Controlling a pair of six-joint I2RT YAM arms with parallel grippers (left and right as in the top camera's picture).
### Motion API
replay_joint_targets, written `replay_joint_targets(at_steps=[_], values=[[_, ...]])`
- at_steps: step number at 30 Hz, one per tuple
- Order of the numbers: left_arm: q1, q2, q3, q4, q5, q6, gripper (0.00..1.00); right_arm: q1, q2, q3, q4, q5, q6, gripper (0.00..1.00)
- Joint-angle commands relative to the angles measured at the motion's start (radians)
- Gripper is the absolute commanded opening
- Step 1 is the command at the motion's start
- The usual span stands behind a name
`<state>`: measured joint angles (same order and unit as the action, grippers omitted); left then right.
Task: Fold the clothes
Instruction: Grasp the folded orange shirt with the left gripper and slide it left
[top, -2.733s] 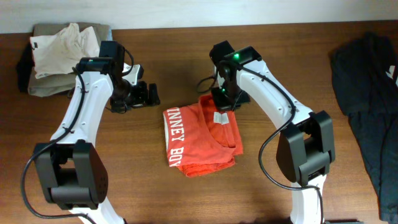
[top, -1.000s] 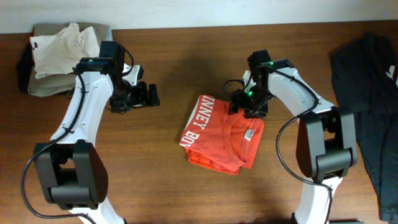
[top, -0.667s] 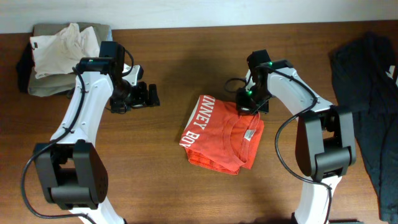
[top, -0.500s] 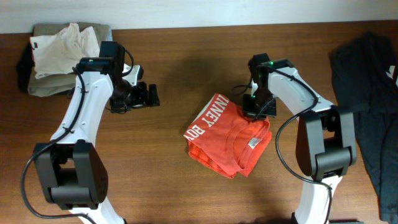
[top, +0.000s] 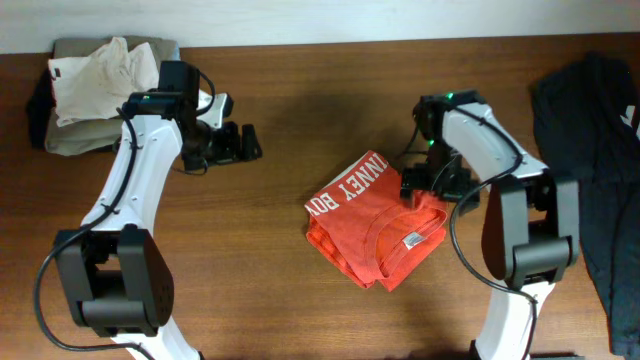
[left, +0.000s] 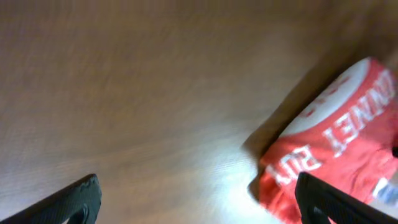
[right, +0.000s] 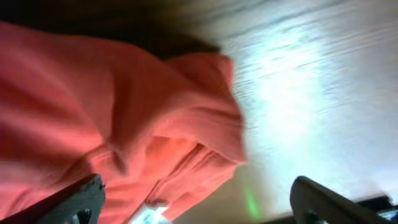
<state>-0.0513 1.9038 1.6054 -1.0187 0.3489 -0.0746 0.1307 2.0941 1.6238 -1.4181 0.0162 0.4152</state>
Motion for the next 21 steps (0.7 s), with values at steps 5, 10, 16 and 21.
replay_joint_targets(at_steps=[5, 10, 16, 21], values=[[-0.178, 0.069, -0.002, 0.132, 0.134, 0.095, 0.99, -0.136, -0.031, 0.370, -0.105, -0.248, -0.195, 0.99], [-0.259, 0.267, -0.002, 0.258, 0.382, 0.139, 0.99, -0.244, -0.031, 0.418, -0.158, -0.354, -0.288, 0.98], [-0.292, 0.353, -0.002, 0.255, 0.531, 0.171, 0.99, -0.255, -0.031, 0.418, -0.164, -0.354, -0.307, 0.99], [-0.345, 0.377, -0.002, 0.210, 0.554, 0.190, 0.95, -0.256, -0.031, 0.418, -0.174, -0.352, -0.317, 0.99]])
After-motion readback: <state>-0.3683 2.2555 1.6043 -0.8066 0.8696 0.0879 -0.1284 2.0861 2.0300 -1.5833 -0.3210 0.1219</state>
